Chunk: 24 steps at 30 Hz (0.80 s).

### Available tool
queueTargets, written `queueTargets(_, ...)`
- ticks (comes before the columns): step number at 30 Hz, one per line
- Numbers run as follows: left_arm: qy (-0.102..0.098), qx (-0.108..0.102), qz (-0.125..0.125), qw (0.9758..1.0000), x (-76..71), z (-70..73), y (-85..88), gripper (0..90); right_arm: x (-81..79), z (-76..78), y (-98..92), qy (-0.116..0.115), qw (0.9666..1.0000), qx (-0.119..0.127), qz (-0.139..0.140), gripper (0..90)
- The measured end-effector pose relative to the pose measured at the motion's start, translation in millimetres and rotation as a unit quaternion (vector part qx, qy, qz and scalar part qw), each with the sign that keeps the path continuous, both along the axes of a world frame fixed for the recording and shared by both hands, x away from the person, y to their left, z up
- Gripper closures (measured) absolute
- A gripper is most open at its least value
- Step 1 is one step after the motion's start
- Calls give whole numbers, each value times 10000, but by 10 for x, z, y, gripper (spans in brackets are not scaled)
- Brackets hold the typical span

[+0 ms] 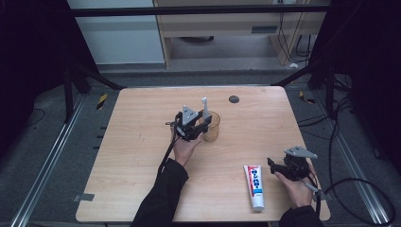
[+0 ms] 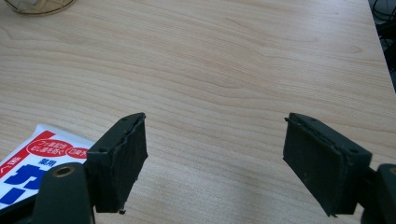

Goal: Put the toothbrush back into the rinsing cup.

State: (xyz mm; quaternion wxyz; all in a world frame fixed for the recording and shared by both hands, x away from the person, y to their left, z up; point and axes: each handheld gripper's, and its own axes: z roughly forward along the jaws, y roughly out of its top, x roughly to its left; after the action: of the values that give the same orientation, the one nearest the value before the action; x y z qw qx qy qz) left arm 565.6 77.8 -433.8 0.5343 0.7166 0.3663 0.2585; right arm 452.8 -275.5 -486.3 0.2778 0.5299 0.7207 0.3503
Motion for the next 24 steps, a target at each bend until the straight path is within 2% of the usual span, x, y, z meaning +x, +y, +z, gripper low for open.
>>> queueTargets(6,14,80,12,10000,-65,18,80,483,-1,6,3,-1,10000,7,-9,215)
queueTargets(10,30,178,-17,9998,-157,28,140,462,-1,12,7,-25,10000,6,-12,216)
queueTargets(17,232,270,-124,9993,-313,30,257,442,-12,36,7,-45,10000,55,8,227)
queueTargets(24,397,376,-14,9985,-435,34,479,432,-43,70,35,-50,9998,87,165,247)
